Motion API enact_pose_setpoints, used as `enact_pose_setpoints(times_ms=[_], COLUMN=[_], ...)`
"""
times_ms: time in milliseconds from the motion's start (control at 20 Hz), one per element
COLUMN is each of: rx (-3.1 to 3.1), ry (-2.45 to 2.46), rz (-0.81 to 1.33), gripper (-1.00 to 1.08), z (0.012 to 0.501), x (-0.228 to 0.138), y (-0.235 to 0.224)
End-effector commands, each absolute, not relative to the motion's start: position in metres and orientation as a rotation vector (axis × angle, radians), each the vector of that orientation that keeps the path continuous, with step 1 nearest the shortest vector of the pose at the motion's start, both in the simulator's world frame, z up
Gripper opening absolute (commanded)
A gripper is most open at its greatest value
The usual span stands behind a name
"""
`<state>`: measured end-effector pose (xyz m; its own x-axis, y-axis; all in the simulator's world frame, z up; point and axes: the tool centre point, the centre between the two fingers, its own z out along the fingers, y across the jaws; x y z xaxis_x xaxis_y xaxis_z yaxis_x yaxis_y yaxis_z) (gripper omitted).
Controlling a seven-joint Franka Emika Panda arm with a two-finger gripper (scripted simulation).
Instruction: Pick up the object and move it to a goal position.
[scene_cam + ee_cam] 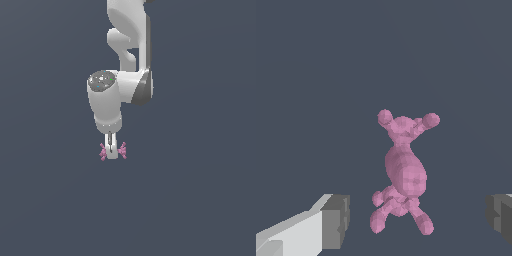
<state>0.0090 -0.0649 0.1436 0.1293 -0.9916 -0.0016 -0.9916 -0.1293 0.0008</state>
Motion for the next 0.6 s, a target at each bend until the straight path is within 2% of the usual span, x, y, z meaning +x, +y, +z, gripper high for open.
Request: enact_pose_setpoints(times_ms=[0,550], rx=[-2.324,-2.29], ry=[2.114,2.151], rz=[0.001,0.0], gripper=[1.0,1.0], z=[0.1434,0.1397], x=[0.0092,0.0094], y=[-0.0665,-0.0678])
